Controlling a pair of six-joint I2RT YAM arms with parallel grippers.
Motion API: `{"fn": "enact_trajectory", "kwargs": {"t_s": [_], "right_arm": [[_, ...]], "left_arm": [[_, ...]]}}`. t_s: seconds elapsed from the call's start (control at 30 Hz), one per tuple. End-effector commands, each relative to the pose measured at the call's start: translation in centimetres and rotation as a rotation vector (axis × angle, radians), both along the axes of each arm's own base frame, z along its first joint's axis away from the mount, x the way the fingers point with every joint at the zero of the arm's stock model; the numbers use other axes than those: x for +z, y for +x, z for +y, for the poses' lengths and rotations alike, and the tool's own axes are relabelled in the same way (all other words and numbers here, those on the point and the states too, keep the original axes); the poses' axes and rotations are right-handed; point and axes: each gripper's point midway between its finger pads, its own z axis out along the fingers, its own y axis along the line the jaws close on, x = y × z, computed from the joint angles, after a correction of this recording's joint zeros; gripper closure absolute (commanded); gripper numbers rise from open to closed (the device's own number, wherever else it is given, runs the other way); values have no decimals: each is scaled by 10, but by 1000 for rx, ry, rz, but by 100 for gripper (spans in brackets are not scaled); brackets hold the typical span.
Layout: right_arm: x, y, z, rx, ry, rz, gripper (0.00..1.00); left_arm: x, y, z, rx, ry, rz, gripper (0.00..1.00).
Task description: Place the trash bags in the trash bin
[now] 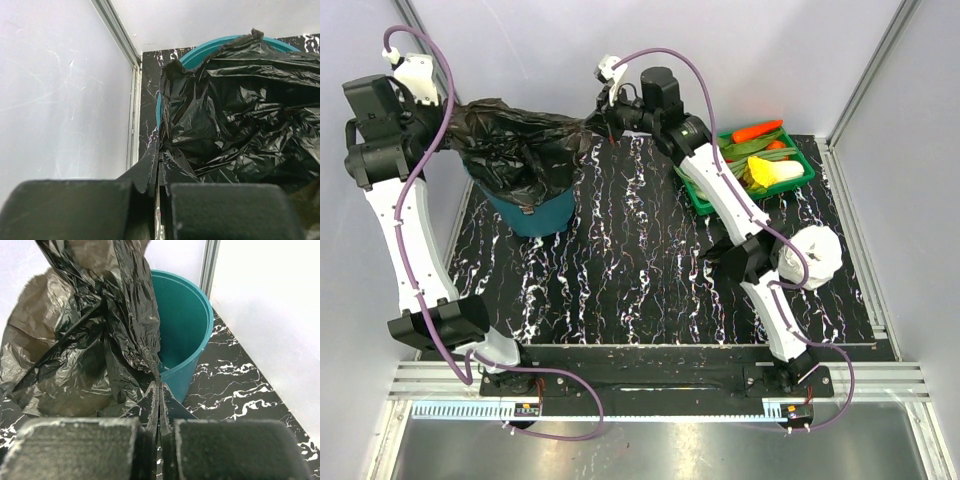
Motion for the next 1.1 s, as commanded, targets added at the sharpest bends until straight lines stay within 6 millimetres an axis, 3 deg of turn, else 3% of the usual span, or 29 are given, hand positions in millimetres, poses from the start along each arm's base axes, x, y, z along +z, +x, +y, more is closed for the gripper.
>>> {"fn": "enact_trajectory", "kwargs": {"t_s": [0.0, 0.2, 0.4, 0.57, 0.87, 1.07], "right_arm": [[-1, 7, 6, -3, 19, -29, 100], [-27, 23, 12, -26, -3, -27, 100], [-31, 27, 15, -37, 0, -35, 100], [-23, 22, 14, -25, 8, -34, 100], [-20, 6, 1, -15, -49, -7, 100], [-21, -2, -2, -4, -70, 8, 100]], "left_arm": [[21, -17, 6, 4, 106, -13, 100], [-5, -11, 22, 38, 157, 67, 100], [-22, -18, 24, 13, 141, 125, 100], [-9, -34, 8, -49, 99, 107, 100], [36, -66, -15, -91, 112, 27, 100], [24, -74, -15, -86, 110, 72, 100]]}}
